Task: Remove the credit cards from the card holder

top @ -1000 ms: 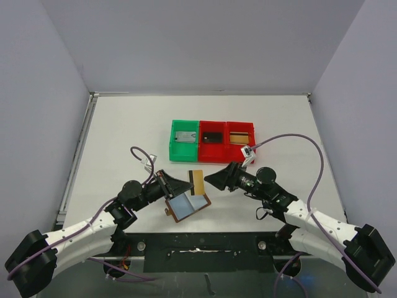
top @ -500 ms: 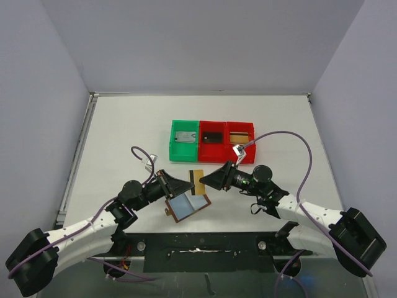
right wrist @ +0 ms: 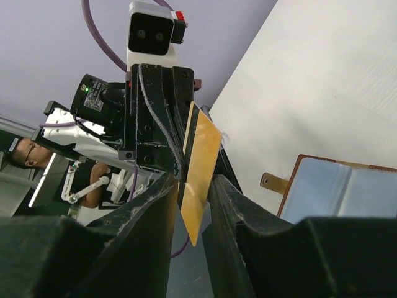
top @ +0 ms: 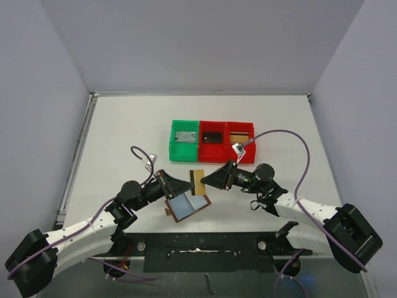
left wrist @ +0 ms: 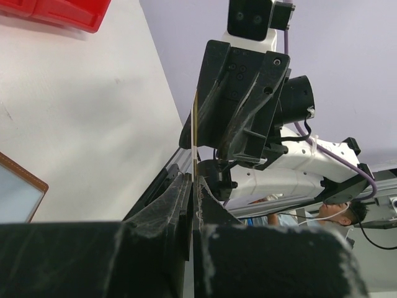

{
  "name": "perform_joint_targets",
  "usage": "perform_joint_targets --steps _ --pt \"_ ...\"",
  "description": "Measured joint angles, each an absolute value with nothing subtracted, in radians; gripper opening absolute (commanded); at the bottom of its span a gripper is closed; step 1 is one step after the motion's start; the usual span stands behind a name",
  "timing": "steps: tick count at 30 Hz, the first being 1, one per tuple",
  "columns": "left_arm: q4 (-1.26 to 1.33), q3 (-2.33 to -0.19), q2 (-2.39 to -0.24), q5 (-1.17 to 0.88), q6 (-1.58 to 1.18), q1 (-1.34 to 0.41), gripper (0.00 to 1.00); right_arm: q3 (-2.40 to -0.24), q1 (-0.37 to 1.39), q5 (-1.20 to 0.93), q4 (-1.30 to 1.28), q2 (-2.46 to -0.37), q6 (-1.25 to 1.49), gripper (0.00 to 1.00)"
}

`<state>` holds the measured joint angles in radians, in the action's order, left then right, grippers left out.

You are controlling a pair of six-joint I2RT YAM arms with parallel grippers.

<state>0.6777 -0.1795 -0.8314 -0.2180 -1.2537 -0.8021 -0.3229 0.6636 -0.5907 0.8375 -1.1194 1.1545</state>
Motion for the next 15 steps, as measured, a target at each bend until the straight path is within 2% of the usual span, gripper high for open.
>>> perform_joint_targets --steps 11,15 --pt "0.710 -0.179 -0.843 -0.245 -1.254 -0.802 0.00 -0.323 0.660 -0.670 0.915 -1.184 1.188 0.18" --pt "0.727 -0.179 -0.844 -0.252 -1.257 -0.802 0.00 -0.323 0.660 -0.691 0.971 -1.205 1.211 0.11"
